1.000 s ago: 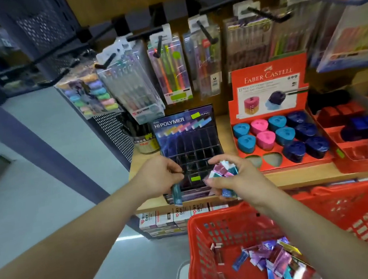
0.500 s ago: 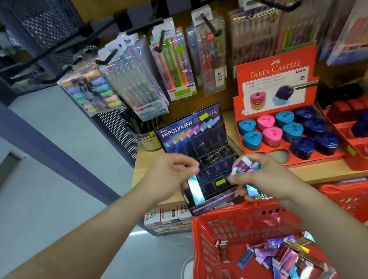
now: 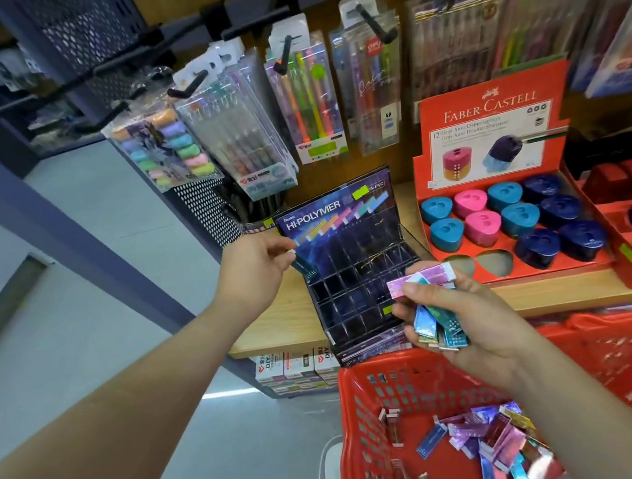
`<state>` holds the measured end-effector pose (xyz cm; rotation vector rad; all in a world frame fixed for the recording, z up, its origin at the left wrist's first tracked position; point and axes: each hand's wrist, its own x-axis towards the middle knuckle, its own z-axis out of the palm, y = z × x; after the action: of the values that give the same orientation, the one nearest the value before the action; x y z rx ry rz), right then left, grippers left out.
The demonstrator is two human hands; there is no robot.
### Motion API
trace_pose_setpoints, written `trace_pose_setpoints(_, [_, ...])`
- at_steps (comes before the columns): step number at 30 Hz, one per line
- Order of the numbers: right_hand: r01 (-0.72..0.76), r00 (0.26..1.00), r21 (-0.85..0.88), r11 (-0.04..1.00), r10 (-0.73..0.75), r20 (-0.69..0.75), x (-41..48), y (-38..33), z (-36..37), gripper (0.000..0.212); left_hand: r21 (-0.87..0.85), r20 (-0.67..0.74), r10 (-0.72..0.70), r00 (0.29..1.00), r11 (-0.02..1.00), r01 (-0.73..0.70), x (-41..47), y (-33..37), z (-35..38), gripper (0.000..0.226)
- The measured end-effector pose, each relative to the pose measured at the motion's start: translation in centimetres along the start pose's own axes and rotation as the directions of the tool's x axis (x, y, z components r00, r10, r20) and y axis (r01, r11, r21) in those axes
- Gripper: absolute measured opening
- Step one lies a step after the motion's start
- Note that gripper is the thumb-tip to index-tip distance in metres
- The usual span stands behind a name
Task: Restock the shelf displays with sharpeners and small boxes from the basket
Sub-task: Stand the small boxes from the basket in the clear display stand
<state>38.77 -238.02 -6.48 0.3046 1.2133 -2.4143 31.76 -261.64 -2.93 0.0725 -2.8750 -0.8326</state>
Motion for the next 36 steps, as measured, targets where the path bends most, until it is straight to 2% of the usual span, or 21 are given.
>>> trace_pose_setpoints(3, [0.002, 1.0, 0.052, 0.999, -0.004, 0.03, 0.0, 0.4, 0.3, 0.028, -0.005, -0.034, 0.004, 0.999, 1.0, -0.004, 0.3, 0.2, 0.3, 0.016])
trace_pose_setpoints(6, [-0.021, 0.999, 0.085, 0.996, 0.018, 0.036, 0.0, 0.9, 0.6, 0.034, -0.001, -0.049, -0.004, 0.999, 1.0, 0.004, 0.5, 0.3, 0.5, 0.007])
trace_pose_setpoints(9, [-0.046, 0.999, 0.073, 0.996, 0.045, 0.027, 0.0, 1.3, 0.8, 0.045, 0.078, -0.028, 0.093, 0.995, 0.993, -0.091, 0.2, 0.2, 1.0, 0.005])
trace_pose_setpoints(13, [-0.081, 0.996, 0.1, 0.992, 0.079, 0.027, -0.2, 1.5, 1.1, 0.025, 0.238, 0.037, 0.209, 0.977, 0.948, -0.211, -0.3, -0.4, 1.5, 0.018])
trace_pose_setpoints(16, [-0.111, 0.994, 0.075, 0.991, 0.11, 0.015, -0.5, 1.5, 1.6, 0.018, 0.308, 0.018, 0.19, 0.982, 0.933, -0.186, -0.2, -0.3, 1.0, 0.02])
trace_pose_setpoints(17, [-0.119, 0.993, 0.066, 0.991, 0.119, 0.011, -0.6, 1.4, 1.7, 0.018, 0.272, -0.002, 0.167, 0.986, 0.949, -0.161, -0.2, 0.2, 0.7, 0.019])
trace_pose_setpoints(18, [-0.126, 0.992, 0.056, 0.99, 0.125, 0.012, -0.7, 1.4, 1.8, 0.019, 0.155, -0.005, 0.12, 0.993, 0.981, -0.117, -0.5, 1.2, 0.4, 0.018])
trace_pose_setpoints(19, [-0.129, 0.992, 0.045, 0.991, 0.129, 0.016, -0.7, 1.2, 1.9, 0.02, -0.046, 0.04, 0.051, 0.998, 0.998, -0.05, -0.9, 2.5, 0.1, 0.017])
trace_pose_setpoints(20, [-0.131, 0.991, 0.036, 0.991, 0.13, 0.023, -0.8, 1.0, 2.0, 0.021, -0.259, 0.156, -0.003, 0.988, 0.965, 0.043, -1.5, 4.0, -0.2, 0.015])
trace_pose_setpoints(21, [-0.129, 0.991, 0.03, 0.991, 0.128, 0.029, -0.8, 0.8, 2.1, 0.022, -0.382, 0.301, -0.013, 0.953, 0.915, 0.134, -2.3, 5.3, -0.4, 0.016])
trace_pose_setpoints(22, [-0.126, 0.992, 0.028, 0.992, 0.125, 0.036, -0.9, 0.6, 2.1, 0.022, -0.398, 0.418, 0.026, 0.908, 0.904, 0.157, -2.9, 6.3, -0.5, 0.019])
trace_pose_setpoints(24, [-0.11, 0.992, 0.013, 0.994, 0.109, 0.059, -0.9, 0.3, 2.0, 0.025, -0.394, 0.531, 0.102, 0.841, 0.908, 0.139, -3.9, 7.4, -0.4, 0.021])
trace_pose_setpoints(26, [-0.085, 0.992, -0.014, 0.996, 0.086, 0.088, -0.9, -0.1, 2.0, 0.029, -0.432, 0.539, 0.121, 0.834, 0.889, 0.15, -4.1, 7.7, -0.3, 0.014])
trace_pose_setpoints(28, [-0.05, 0.992, -0.001, 0.999, 0.05, 0.112, -1.1, -0.4, 2.0, 0.028, -0.468, 0.523, 0.077, 0.849, 0.859, 0.21, -4.0, 7.5, -0.4, 0.008])
trace_pose_setpoints(32, [0.033, 0.997, 0.141, 0.989, -0.043, 0.072, -1.1, -0.9, 2.2, 0.024, -0.575, 0.58, -0.007, 0.815, 0.704, 0.416, -4.0, 7.5, -0.3, 0.012])
trace_pose_setpoints(34, [0.091, 0.995, 0.122, 0.988, -0.096, 0.036, -0.9, -1.0, 2.2, 0.026, -0.56, 0.612, 0.027, 0.79, 0.72, 0.41, -4.2, 7.7, -0.3, 0.025])
trace_pose_setpoints(36, [0.127, 0.992, 0.035, 0.991, -0.127, 0.012, -0.8, -0.9, 2.2, 0.027, -0.503, 0.629, 0.098, 0.771, 0.808, 0.307, -4.5, 7.9, -0.4, 0.045])
